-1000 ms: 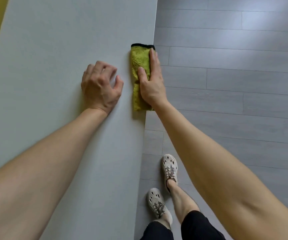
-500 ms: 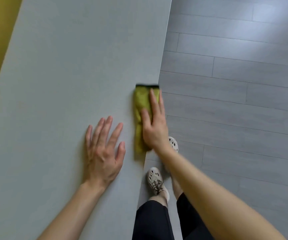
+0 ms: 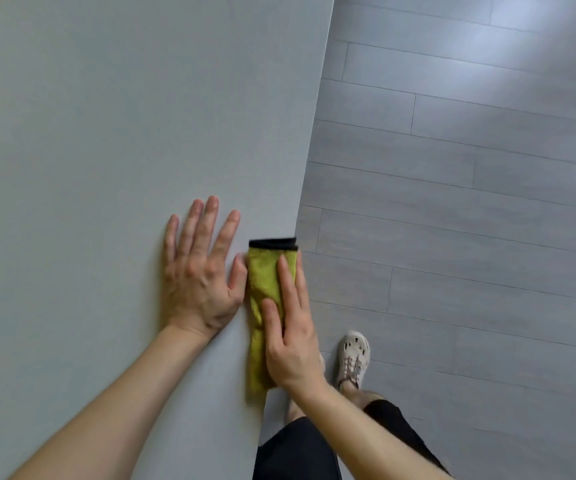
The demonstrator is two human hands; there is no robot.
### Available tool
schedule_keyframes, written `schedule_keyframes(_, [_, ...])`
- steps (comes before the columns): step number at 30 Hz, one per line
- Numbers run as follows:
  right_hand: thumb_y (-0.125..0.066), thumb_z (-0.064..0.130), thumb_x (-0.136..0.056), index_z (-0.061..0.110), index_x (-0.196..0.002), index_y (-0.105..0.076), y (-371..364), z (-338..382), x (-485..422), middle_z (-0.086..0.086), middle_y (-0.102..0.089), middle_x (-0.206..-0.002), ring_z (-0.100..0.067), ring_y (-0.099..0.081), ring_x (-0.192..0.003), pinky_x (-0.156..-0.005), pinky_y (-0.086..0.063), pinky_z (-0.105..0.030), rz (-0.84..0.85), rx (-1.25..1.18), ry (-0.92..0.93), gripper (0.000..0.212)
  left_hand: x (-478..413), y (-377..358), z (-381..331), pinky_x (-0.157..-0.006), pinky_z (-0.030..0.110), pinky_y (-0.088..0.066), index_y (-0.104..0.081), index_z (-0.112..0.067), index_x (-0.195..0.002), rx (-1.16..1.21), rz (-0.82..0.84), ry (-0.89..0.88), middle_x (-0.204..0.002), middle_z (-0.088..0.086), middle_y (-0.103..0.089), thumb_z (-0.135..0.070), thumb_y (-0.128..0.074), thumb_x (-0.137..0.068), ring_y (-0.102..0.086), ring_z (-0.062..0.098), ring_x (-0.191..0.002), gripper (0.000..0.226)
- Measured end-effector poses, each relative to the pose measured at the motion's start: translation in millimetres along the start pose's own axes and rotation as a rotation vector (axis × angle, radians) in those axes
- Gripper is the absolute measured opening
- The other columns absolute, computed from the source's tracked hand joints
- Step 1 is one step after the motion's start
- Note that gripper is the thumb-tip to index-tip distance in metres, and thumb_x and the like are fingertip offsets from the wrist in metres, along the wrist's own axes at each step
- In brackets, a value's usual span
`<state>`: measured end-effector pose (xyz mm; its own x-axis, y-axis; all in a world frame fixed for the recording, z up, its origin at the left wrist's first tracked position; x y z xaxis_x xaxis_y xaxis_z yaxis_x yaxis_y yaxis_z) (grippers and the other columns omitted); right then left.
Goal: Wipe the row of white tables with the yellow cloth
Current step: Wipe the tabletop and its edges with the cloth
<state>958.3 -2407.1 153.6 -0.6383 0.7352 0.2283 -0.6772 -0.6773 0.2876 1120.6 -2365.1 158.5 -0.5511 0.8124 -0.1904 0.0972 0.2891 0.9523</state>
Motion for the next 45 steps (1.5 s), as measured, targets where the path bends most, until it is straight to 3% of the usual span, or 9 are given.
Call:
schedule_keyframes(7, [-0.052, 0.027, -0.114, 0.031, -0.171, -0.033, 24.4, 13.9, -140.3, 0.006, -0.019, -0.181, 0.022, -0.011, -0.153, -0.111, -0.012, 0.004, -0.114, 0.075, 0.026, 0.06, -0.7, 1.4, -0.8, -0.131, 0.066, -0.022, -0.049, -0.017, -0.163, -0.017, 0.001, 0.004, -0.177, 0.013, -0.033, -0.035, -0.052, -0.104, -0.029, 0.033, -0.165, 0.062])
schedule_keyframes(12, [-0.05, 0.033, -0.114, 0.037, -0.171, -0.029, 40.5, 25.5, -218.2, 0.007, -0.019, -0.181, -0.008, -0.019, -0.163, -0.116, -0.017, -0.017, -0.135, 0.083, 0.024, 0.061, -1.9, 0.0, -2.2, -0.131, 0.064, -0.021, -0.049, -0.019, -0.164, -0.033, 0.005, 0.006, -0.177, 0.013, -0.033, -0.036, -0.05, -0.104, -0.028, 0.032, -0.165, 0.062])
schedule_keyframes(17, [-0.054, 0.023, -0.113, 0.03, -0.169, -0.036, 10.1, 13.2, -95.6, 0.005, -0.017, -0.182, 0.001, -0.021, -0.161, -0.11, -0.014, 0.005, -0.2, 0.008, 0.048, 0.06, -0.4, 0.1, -1.3, -0.132, 0.062, -0.02, -0.051, -0.019, -0.162, -0.02, -0.008, -0.002, -0.175, 0.013, -0.036, -0.037, -0.05, -0.104, -0.031, 0.033, -0.164, 0.061])
schedule_keyframes(22, [-0.058, 0.014, -0.112, 0.031, -0.169, -0.034, -22.3, -13.2, 86.3, 0.01, -0.011, -0.182, 0.014, -0.015, -0.159, -0.118, -0.02, -0.003, -0.062, -0.055, 0.029, 0.064, 3.9, 2.6, 4.4, -0.135, 0.057, -0.016, -0.052, -0.02, -0.161, 0.035, 0.028, 0.026, -0.175, 0.011, -0.038, -0.037, -0.046, -0.107, -0.03, 0.03, -0.165, 0.057])
schedule_keyframes(28, [-0.057, 0.026, -0.112, 0.031, -0.168, -0.039, -9.9, -4.7, 3.0, 0.002, -0.021, -0.181, 0.006, -0.021, -0.16, -0.107, -0.013, 0.007, -0.121, -0.011, 0.035, 0.059, 115.5, 32.8, -1.0, -0.133, 0.058, -0.024, -0.053, -0.02, -0.161, 0.047, 0.094, -0.014, -0.174, 0.012, -0.038, -0.03, -0.045, -0.112, -0.032, 0.03, -0.164, 0.051])
schedule_keyframes(33, [-0.054, 0.033, -0.113, 0.035, -0.17, -0.033, 3.2, 1.8, -45.8, 0.005, -0.02, -0.181, -0.012, -0.026, -0.163, -0.113, -0.02, -0.01, -0.136, 0.016, 0.033, 0.061, 243.0, 63.7, -1.9, -0.13, 0.064, -0.026, -0.05, -0.02, -0.163, 0.031, 0.109, 0.007, -0.177, 0.01, -0.033, -0.026, -0.049, -0.112, -0.028, 0.03, -0.165, 0.052])
schedule_keyframes(37, [-0.054, 0.027, -0.114, 0.031, -0.17, -0.033, -25.5, -12.1, 68.9, 0.004, -0.018, -0.182, 0.003, -0.019, -0.16, -0.109, -0.013, 0.007, -0.15, -0.026, 0.029, 0.06, 283.8, 68.4, 1.8, -0.128, 0.066, -0.029, -0.052, -0.02, -0.161, 0.035, 0.066, 0.02, -0.176, 0.01, -0.035, -0.024, -0.051, -0.11, -0.031, 0.031, -0.164, 0.052])
schedule_keyframes(41, [-0.057, 0.017, -0.113, 0.029, -0.17, -0.031, -52.7, -32.5, 229.7, 0.006, -0.014, -0.182, 0.02, -0.008, -0.156, -0.113, -0.014, 0.004, -0.025, -0.054, 0.008, 0.064, 281.5, 66.3, 5.3, -0.128, 0.063, -0.03, -0.055, -0.023, -0.16, 0.037, 0.023, 0.025, -0.175, 0.009, -0.038, -0.023, -0.052, -0.109, -0.034, 0.029, -0.163, 0.051])
schedule_keyframes(45, [-0.056, 0.014, -0.113, 0.024, -0.17, -0.033, -54.9, -34.2, 201.8, 0.0, -0.018, -0.181, 0.024, -0.009, -0.154, -0.113, -0.014, 0.003, -0.071, -0.046, 0.032, 0.062, 283.0, 64.5, 5.2, -0.13, 0.062, -0.028, -0.054, -0.023, -0.16, 0.038, 0.007, 0.017, -0.175, 0.009, -0.038, -0.024, -0.05, -0.11, -0.034, 0.028, -0.164, 0.051])
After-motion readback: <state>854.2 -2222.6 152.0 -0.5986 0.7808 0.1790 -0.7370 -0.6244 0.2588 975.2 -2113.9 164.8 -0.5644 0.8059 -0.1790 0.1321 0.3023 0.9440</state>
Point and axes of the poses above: each hand's wrist, its own x-axis away from the middle knuckle, its own y-axis out of the back of the hand, z = x × y, the point moved 5 cm from there along -x, towards the middle knuckle
